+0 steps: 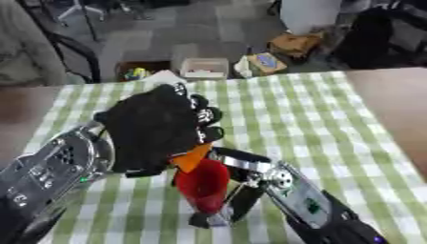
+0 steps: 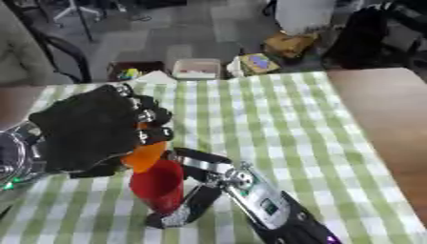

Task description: Pour the contents of one cup into another cup.

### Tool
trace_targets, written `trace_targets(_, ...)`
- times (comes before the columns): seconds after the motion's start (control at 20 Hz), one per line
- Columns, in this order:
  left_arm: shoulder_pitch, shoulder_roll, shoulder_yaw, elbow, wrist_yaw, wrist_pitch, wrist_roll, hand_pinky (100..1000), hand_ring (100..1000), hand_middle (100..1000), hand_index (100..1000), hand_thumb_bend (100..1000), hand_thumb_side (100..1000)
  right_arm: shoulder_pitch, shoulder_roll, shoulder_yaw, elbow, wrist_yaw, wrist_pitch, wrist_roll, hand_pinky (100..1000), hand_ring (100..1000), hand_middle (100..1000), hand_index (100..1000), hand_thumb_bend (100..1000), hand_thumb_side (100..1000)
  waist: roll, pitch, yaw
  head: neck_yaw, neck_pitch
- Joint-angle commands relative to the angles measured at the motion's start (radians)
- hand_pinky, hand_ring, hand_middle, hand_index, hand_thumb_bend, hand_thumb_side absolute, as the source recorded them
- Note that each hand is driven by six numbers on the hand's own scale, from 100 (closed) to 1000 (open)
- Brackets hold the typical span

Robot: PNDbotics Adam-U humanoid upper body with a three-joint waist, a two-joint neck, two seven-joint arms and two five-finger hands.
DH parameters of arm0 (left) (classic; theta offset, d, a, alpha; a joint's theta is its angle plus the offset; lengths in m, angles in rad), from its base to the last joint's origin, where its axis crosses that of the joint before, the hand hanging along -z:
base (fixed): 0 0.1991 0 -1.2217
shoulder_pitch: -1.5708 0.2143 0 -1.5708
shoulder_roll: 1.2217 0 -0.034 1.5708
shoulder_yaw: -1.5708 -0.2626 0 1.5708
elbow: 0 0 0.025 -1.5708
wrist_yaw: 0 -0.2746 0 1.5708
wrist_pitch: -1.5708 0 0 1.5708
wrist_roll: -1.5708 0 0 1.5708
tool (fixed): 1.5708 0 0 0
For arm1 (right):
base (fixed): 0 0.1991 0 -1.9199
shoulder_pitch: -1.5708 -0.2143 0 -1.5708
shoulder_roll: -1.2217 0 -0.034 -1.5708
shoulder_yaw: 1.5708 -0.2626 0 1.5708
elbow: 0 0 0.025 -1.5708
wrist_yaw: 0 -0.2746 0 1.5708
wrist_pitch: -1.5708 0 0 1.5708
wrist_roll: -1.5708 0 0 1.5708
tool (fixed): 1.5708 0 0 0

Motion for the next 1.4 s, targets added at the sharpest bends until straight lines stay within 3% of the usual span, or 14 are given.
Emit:
trace_targets(0.05,-0.006,0.028,0.010,0.008,-0.012,0.002,0.007,128,194,179,563,665,100,-0.016,0.005,-0.009,-0.021,-0.008,-0.008,-0.001,302,471,100,774,100,100,-0.002,-0.020,0.002,-0.001,-0.010)
trace_targets(0.3,0.007,0.026,0.022,0.014,0.010,0.022,0.016,115,207,172,565,625,100,-0.016,0.005,-0.012,-0.017,-0.006,-0.008,-0.005,302,471,100,773,100,100,-0.004,-0.019,0.003,-0.002,-0.012)
trace_targets(0.7,0.035,0.032,0.077,-0.006,0.147,0.112,0.010,100,239,158,570,520,100,-0.013,-0.005,-0.036,0.011,0.025,-0.016,-0.045,302,476,100,777,100,100,-0.006,-0.018,0.007,-0.004,-0.015)
trace_targets(1.1,0.060,0.040,0.119,-0.049,0.254,0.177,-0.013,100,258,148,573,445,100,-0.020,-0.030,-0.114,0.115,0.158,-0.071,-0.203,310,504,100,788,100,100,-0.007,-0.017,0.007,-0.009,-0.019)
trace_targets(1.4,0.084,0.043,0.146,-0.077,0.310,0.214,-0.019,100,269,143,575,398,100,-0.033,-0.035,-0.185,0.235,0.293,-0.109,-0.358,365,591,100,826,100,109,-0.006,-0.016,0.007,-0.012,-0.019)
